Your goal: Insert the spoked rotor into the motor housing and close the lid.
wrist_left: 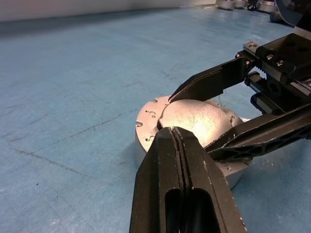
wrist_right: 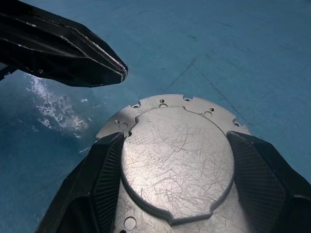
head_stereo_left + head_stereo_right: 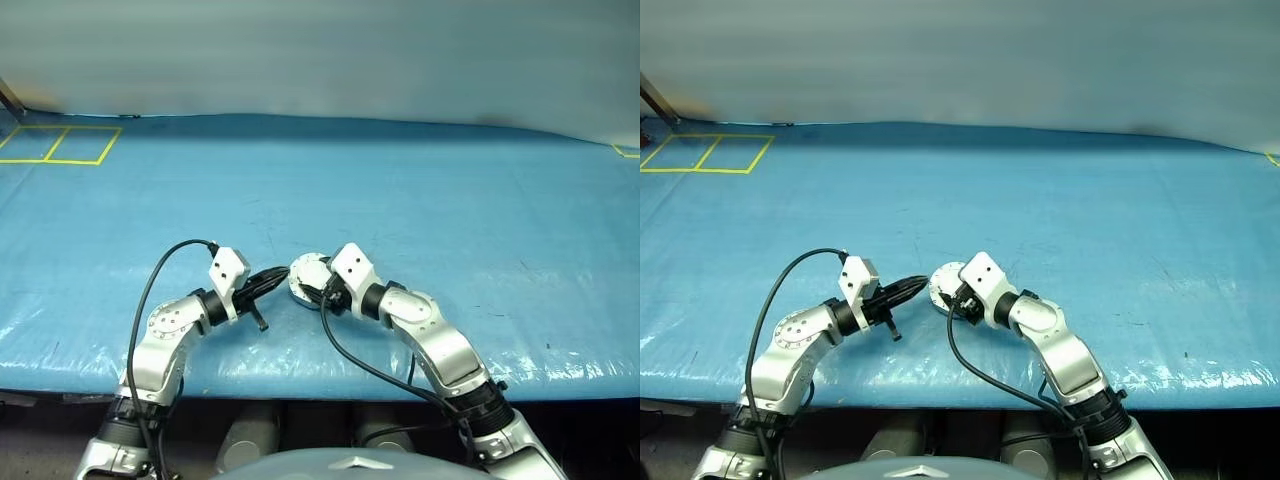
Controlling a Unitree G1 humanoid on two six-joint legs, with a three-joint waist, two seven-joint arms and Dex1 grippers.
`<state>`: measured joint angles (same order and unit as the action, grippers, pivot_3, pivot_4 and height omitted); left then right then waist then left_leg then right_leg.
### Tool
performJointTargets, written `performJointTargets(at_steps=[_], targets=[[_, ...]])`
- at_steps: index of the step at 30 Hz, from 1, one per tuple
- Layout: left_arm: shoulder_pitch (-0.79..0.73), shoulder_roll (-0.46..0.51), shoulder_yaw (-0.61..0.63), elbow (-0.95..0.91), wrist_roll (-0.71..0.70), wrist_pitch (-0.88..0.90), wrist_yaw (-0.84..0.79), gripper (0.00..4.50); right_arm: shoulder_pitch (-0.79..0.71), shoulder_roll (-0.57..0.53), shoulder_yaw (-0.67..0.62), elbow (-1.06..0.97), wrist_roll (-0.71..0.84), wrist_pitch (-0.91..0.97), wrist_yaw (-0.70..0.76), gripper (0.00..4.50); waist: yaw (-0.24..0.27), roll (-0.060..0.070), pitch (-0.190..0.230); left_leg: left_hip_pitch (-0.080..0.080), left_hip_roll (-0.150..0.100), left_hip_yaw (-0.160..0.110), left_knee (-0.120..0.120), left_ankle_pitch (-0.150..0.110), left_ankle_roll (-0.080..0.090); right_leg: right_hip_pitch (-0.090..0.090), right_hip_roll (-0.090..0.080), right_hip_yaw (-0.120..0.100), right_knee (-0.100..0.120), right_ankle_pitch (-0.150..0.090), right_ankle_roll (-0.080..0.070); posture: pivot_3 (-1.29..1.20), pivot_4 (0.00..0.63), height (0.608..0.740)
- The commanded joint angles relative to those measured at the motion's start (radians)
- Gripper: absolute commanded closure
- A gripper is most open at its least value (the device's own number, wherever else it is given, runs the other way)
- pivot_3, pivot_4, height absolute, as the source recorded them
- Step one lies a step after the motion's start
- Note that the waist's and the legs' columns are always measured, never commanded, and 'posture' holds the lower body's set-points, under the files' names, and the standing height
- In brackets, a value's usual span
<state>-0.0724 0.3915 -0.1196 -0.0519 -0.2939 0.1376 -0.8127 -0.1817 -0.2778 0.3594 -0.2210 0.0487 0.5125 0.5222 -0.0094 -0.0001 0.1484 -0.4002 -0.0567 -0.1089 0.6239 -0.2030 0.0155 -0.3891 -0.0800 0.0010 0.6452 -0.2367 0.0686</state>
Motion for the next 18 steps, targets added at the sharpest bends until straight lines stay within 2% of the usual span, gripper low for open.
performJointTargets(at_steps=[1,6,13,18], targets=[[-0.024,-0.001,-0.016,0.024,0.038,-0.017,0.011,4.50,0.036,-0.019,0.010,0.026,-0.008,0.051,0.003,1.47,0.000,0.000,0.000,0.000,0.000,0.000,0.000,0.000,0.000,0.000,0.000,0.000,0.000,0.000,0.000,0.00,0.150,0.740],[-0.024,0.011,-0.047,0.057,0.090,-0.039,-0.001,4.50,0.041,-0.020,0.005,0.022,-0.009,0.050,-0.003,1.47,0.000,0.000,0.000,0.000,0.000,0.000,-0.001,0.000,0.000,0.000,0.000,0.000,0.000,0.000,0.000,0.00,0.150,0.740],[-0.049,-0.029,-0.048,0.086,0.089,-0.061,0.009,4.50,0.044,-0.023,0.011,0.019,-0.014,0.047,-0.003,1.47,0.002,0.000,0.000,0.000,0.000,0.000,-0.001,0.000,0.000,0.000,0.000,0.000,-0.001,0.000,0.000,0.00,0.150,0.740],[-0.068,-0.022,-0.086,0.146,0.165,-0.076,0.022,4.50,0.043,-0.017,0.009,0.017,-0.008,0.050,-0.003,1.47,0.005,0.000,-0.001,0.000,0.000,-0.001,-0.001,0.000,0.000,0.000,0.000,0.000,-0.001,0.000,0.001,0.00,0.150,0.740]])
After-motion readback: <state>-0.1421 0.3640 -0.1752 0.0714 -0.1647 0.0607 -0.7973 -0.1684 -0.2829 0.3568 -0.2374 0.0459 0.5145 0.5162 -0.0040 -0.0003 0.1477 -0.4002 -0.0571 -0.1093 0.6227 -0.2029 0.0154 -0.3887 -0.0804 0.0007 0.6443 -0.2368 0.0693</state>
